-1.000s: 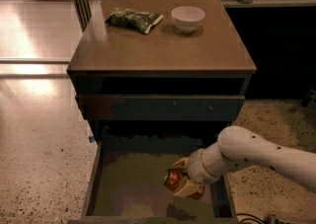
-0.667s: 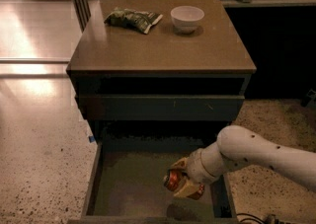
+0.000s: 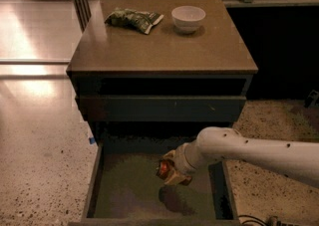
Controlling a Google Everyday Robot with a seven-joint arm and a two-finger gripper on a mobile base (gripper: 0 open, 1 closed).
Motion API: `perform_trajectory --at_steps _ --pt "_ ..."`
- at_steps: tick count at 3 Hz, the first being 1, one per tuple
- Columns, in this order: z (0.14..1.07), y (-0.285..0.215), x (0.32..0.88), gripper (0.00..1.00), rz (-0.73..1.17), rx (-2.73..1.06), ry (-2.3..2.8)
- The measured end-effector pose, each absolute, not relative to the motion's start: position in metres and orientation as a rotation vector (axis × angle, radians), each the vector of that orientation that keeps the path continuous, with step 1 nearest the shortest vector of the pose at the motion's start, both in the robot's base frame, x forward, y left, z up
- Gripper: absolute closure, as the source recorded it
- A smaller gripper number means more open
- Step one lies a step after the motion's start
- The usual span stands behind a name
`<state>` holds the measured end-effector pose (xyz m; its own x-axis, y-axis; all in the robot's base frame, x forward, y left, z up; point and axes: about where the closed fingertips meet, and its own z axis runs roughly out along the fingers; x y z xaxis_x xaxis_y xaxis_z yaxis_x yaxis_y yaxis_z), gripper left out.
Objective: Place coke can into middle drawer
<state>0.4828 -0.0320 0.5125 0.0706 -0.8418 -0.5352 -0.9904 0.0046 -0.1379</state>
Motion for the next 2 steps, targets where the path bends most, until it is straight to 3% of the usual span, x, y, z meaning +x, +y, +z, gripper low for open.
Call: perform_trajectory --at_steps 2 --pt "0.446 -0.062 0.469 1.00 0.426 -1.843 1.965"
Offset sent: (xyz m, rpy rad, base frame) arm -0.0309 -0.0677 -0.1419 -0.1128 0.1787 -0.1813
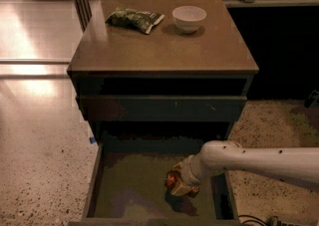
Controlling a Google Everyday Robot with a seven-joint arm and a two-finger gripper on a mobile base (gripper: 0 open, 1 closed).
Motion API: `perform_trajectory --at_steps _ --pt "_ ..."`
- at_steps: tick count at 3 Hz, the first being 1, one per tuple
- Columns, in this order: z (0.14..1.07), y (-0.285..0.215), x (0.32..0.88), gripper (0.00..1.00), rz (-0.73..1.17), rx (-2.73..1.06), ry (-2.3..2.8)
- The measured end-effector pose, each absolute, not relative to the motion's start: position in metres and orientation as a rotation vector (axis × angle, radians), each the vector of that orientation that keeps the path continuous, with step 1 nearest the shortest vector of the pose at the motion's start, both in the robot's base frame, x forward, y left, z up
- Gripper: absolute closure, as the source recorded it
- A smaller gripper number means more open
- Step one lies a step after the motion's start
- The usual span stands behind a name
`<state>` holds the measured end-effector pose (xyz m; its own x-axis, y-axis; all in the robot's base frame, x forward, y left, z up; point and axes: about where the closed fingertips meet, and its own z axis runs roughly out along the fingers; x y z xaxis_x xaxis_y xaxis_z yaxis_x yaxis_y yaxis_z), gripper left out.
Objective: Place coke can into middle drawer
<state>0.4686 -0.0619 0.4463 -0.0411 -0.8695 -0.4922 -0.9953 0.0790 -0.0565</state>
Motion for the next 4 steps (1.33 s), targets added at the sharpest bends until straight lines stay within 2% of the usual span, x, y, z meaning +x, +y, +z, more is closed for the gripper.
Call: perform_trajectory --at_steps 1,2,4 --pt "0.3663 -0.0793 0.4537 1.00 0.489 -1.857 2.092" --pt "0.3663 -0.0793 0.4537 1.00 0.489 -1.857 2.092" --pt "0.3663 -0.0793 0.4537 0.50 0.489 -1.858 2.092"
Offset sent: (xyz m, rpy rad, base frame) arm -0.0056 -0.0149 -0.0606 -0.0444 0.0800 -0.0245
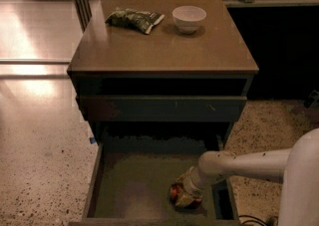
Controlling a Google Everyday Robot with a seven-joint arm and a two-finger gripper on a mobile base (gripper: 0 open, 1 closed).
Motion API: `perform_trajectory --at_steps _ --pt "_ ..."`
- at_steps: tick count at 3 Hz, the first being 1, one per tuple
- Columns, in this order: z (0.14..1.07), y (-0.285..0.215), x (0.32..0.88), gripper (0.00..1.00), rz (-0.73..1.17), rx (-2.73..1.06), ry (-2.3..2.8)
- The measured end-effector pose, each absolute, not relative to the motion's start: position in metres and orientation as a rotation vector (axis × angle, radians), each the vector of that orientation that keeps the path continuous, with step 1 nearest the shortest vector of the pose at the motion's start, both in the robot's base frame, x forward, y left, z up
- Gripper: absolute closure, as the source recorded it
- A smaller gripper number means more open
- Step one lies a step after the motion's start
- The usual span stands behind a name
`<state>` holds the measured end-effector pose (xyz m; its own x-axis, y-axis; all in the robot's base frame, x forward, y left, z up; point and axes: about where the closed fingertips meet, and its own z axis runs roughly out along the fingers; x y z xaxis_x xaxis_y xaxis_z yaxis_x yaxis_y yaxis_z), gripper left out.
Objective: Place coke can into middle drawer
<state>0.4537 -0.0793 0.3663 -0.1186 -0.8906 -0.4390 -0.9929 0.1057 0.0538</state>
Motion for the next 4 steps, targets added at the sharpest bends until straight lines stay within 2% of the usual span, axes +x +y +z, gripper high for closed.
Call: perform_trajectory --at_steps 2,4 --pt "0.3662 -0.0792 0.4537 0.00 0.489 -1.858 2.092" --pt "0.3743 -0.0805 0.4561 0.00 0.512 -1.844 2.069"
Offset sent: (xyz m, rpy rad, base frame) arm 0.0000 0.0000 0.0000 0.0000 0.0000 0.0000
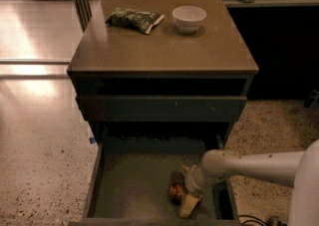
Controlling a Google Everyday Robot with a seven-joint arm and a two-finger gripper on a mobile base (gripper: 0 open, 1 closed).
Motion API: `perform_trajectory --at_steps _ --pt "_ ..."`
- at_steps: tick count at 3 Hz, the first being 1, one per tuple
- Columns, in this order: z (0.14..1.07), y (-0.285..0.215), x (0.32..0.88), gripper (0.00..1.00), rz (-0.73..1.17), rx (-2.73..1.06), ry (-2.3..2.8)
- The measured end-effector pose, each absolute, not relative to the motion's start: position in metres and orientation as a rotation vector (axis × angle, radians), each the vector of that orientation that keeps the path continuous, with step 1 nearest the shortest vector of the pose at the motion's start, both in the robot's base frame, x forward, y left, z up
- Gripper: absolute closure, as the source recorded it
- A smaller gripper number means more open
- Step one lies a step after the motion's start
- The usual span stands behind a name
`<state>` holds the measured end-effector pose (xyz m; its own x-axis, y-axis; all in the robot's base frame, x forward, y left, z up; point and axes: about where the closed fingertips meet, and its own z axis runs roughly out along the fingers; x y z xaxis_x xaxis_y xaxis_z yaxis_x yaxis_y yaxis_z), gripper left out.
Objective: Place coke can into middle drawer
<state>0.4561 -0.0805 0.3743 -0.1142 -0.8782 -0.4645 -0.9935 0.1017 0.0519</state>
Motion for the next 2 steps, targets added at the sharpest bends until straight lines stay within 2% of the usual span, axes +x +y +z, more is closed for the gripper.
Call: perform_trajectory --at_steps 1,2 --pt "0.410 -0.098 0.461 0.00 0.432 -1.799 2.060" --pt "0.473 -0.149 0.470 0.00 0.234 -1.684 2.087"
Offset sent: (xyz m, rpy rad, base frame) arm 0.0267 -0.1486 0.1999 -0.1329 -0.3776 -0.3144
